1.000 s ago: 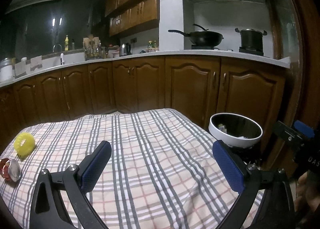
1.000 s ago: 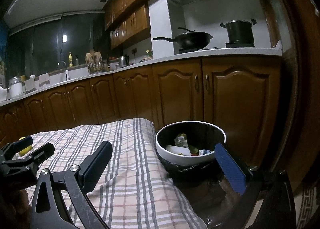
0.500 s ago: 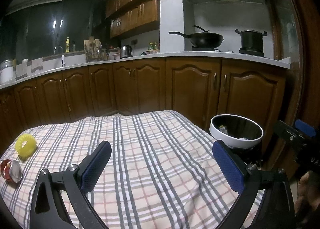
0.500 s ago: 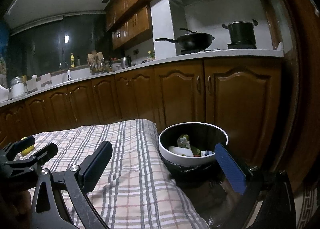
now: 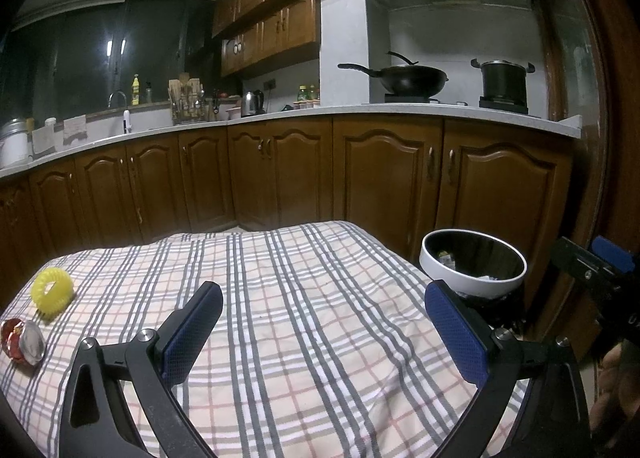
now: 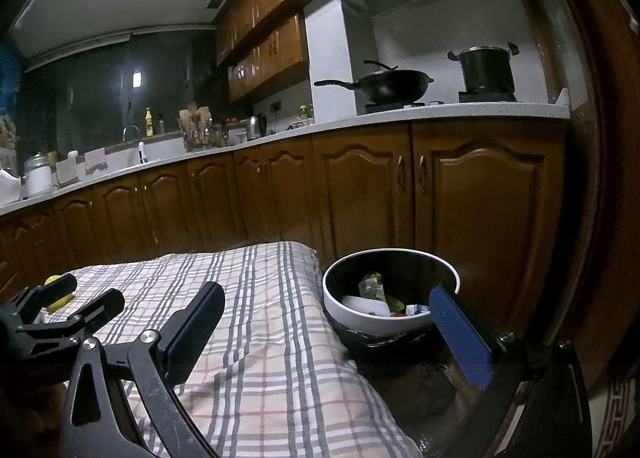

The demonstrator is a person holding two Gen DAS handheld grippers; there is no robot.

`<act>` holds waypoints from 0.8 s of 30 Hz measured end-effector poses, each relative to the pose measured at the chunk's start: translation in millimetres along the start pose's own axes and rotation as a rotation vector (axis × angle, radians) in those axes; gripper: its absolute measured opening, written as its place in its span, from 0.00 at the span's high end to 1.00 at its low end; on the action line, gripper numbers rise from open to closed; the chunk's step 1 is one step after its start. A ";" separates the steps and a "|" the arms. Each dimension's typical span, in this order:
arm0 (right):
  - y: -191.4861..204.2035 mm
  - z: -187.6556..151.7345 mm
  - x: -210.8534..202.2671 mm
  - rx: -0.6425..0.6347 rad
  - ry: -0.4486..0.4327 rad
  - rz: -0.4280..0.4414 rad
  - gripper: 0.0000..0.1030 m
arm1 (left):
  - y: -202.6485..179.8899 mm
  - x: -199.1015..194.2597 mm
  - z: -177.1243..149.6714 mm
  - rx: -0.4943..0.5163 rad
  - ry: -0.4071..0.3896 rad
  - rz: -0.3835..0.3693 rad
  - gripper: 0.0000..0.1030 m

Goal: Collect trash

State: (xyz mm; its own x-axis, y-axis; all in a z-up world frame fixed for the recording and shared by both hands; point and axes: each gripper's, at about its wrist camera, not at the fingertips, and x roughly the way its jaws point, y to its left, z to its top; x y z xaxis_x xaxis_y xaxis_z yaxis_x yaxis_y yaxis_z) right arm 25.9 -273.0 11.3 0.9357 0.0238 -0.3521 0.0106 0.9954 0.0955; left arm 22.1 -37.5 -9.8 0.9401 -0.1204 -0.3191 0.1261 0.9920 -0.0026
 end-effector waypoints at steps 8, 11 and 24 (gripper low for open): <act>2.9 0.7 -1.0 -0.010 -0.003 0.004 0.00 | -0.3 0.2 -0.3 0.001 0.000 0.001 0.01; 3.2 0.3 -0.8 -0.011 -0.002 0.005 0.00 | 0.3 0.3 -0.2 0.004 -0.001 -0.002 0.01; 3.4 0.8 -1.6 -0.009 -0.002 0.006 0.00 | 1.5 0.0 -1.1 0.013 -0.003 -0.010 0.01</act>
State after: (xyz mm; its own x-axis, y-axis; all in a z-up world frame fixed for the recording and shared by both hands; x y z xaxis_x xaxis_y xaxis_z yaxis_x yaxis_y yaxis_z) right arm 24.7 -269.8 12.9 0.9365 0.0296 -0.3495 0.0017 0.9960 0.0889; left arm 22.0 -36.0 -10.8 0.9397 -0.1309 -0.3159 0.1400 0.9901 0.0064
